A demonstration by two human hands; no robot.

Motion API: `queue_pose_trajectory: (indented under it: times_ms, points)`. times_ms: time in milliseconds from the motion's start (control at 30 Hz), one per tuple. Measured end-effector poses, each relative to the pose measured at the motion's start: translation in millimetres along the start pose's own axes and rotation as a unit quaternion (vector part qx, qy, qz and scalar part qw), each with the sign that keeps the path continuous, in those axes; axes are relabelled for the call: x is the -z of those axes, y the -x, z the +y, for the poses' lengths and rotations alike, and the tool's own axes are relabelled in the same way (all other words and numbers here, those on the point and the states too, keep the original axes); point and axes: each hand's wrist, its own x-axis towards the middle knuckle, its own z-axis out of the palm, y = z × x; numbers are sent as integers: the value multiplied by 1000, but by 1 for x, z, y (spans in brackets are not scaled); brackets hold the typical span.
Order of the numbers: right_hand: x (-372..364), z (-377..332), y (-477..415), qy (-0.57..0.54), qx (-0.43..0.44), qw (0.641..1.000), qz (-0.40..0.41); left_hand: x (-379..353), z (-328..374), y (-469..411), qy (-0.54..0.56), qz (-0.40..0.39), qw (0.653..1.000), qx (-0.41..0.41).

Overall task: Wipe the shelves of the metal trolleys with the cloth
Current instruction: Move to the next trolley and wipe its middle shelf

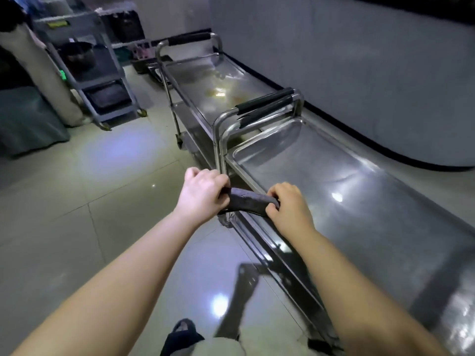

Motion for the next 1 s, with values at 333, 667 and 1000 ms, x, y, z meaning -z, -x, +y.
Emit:
queue_pose_trajectory:
  times_ms: [333,667,1000]
  points:
    - [-69,16,-3,75,-155,983,65,-98,-45,-61,124,-80,974,-171]
    - [-168,-2,97,38,-359,928,86,-177,-42,-12,205,-247,898,-302]
    - [-247,140,148,-86,-496,850,153,-347,34,27,357,-358,833,-227]
